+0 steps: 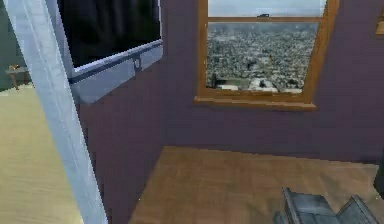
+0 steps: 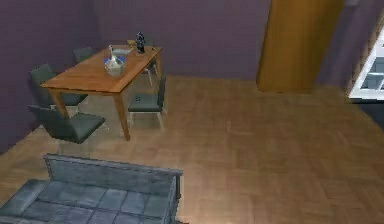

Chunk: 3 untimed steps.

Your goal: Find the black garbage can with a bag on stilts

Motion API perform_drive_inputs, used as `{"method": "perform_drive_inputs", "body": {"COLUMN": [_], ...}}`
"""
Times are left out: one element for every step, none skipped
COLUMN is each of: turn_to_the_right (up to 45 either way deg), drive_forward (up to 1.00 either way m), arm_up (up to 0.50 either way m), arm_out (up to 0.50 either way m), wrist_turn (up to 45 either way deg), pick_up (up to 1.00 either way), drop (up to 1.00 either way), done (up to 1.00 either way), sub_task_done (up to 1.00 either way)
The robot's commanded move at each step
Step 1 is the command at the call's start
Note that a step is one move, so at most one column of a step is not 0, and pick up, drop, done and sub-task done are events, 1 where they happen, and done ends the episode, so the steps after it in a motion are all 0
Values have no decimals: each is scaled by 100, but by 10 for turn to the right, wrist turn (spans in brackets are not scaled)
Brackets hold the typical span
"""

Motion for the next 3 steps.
{"method": "perform_drive_inputs", "body": {"turn_to_the_right": [-420, 0, -390], "drive_forward": [0, 50, 0], "arm_up": [0, 0, 0], "arm_out": [0, 0, 0], "wrist_turn": [0, 0, 0], "pick_up": [0, 0, 0], "drop": [0, 0, 0], "done": [0, 0, 0], "sub_task_done": [0, 0, 0]}}
